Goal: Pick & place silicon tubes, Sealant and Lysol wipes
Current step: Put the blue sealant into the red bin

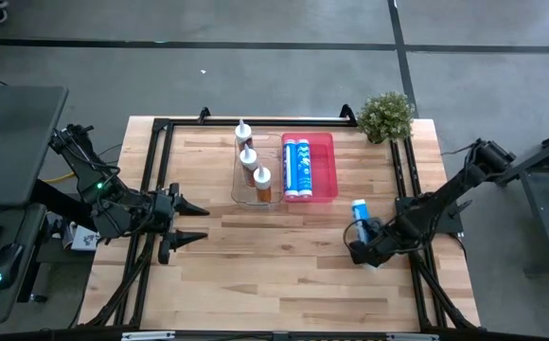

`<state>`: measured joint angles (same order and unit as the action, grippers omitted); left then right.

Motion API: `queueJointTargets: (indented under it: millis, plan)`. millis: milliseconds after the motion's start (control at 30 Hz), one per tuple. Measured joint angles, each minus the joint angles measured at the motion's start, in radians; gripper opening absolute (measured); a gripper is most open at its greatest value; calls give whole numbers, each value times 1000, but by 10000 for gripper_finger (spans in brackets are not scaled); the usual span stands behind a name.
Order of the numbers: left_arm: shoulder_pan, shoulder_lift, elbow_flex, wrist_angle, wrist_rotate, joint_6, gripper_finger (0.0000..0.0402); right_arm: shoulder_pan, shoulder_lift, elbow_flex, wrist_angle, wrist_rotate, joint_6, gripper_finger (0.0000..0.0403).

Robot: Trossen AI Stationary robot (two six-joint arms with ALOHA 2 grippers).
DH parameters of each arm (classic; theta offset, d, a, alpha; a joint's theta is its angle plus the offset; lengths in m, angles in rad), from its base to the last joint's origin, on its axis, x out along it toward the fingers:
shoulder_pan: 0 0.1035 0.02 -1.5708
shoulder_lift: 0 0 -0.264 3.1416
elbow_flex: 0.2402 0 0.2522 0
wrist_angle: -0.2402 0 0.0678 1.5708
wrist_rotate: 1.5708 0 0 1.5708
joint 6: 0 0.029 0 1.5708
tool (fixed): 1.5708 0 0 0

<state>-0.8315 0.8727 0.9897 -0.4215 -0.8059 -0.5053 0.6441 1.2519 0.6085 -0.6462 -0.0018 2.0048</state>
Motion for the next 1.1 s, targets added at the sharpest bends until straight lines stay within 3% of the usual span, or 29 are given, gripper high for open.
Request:
queueJointTargets:
  millis: [300,600,867,1100]
  plan:
    - [0,0,0,2,0,-1,259,-160,-2,195,-77,101,-224,211]
    - [0,0,0,7,1,-2,259,-505,-2,428,-108,124,-652,211]
    - [0,0,0,9,2,-2,259,-865,15,501,-88,5,-935,211]
    - [0,0,0,10,3,-4,259,-1083,154,505,-27,-182,-1054,211]
